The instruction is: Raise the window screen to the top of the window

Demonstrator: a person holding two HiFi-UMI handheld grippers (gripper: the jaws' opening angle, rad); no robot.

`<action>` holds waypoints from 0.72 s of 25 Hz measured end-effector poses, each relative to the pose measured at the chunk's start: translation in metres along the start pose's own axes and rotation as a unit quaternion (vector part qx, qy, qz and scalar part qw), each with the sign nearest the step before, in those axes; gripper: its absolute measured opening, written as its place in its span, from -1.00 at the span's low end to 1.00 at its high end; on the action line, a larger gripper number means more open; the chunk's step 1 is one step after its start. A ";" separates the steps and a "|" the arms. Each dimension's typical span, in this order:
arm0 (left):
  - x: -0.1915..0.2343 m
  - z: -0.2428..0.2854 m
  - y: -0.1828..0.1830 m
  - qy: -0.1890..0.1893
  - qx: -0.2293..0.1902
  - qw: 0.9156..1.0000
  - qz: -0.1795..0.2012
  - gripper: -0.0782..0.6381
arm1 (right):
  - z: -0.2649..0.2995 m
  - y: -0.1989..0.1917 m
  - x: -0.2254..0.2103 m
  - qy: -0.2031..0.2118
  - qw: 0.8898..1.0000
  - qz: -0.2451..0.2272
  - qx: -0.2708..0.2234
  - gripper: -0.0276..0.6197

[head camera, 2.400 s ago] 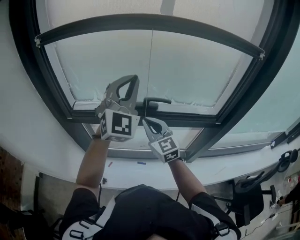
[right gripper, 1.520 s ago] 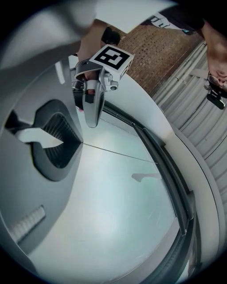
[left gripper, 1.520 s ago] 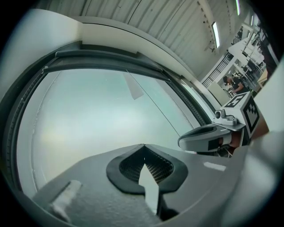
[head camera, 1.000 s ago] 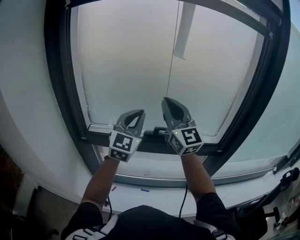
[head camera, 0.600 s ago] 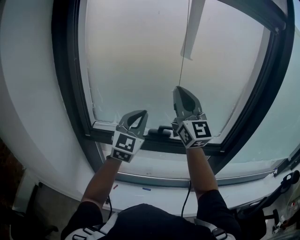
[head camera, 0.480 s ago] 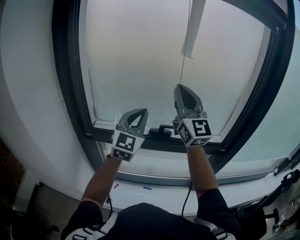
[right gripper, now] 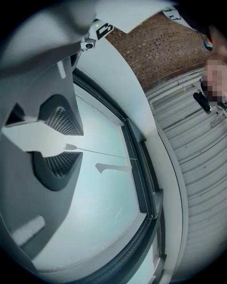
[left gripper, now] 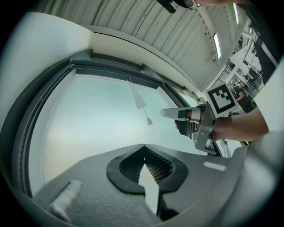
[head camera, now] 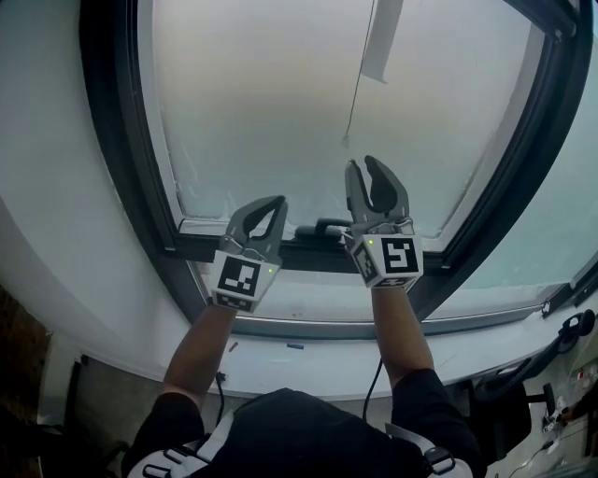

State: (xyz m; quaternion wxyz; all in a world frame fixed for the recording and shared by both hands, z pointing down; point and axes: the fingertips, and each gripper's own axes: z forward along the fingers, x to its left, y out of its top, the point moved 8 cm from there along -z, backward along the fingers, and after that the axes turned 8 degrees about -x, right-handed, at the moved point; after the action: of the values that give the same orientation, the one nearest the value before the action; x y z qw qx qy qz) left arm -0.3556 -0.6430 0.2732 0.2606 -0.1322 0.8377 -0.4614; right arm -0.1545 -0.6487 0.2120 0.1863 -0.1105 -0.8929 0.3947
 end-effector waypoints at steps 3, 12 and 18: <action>-0.005 -0.009 -0.009 -0.007 -0.016 1.000 -0.010 -0.77 | -0.026 -0.009 0.003 -0.017 1.000 0.014 0.009 -0.58; -0.033 -0.026 -0.041 -0.058 -0.055 0.985 -0.152 -0.77 | -0.129 -0.020 0.005 -0.073 0.994 0.003 0.085 -0.59; -0.071 -0.054 -0.061 -0.098 -0.048 0.980 -0.169 -0.77 | -0.218 -0.021 -0.006 -0.074 0.987 0.007 0.145 -0.68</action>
State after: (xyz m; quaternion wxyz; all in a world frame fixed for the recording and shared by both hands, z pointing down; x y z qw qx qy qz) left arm -0.3279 -0.6053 0.3704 0.2532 -0.3287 0.7949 -0.4428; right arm -0.0586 -0.5198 0.3616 0.1310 -0.0586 -0.8367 0.5285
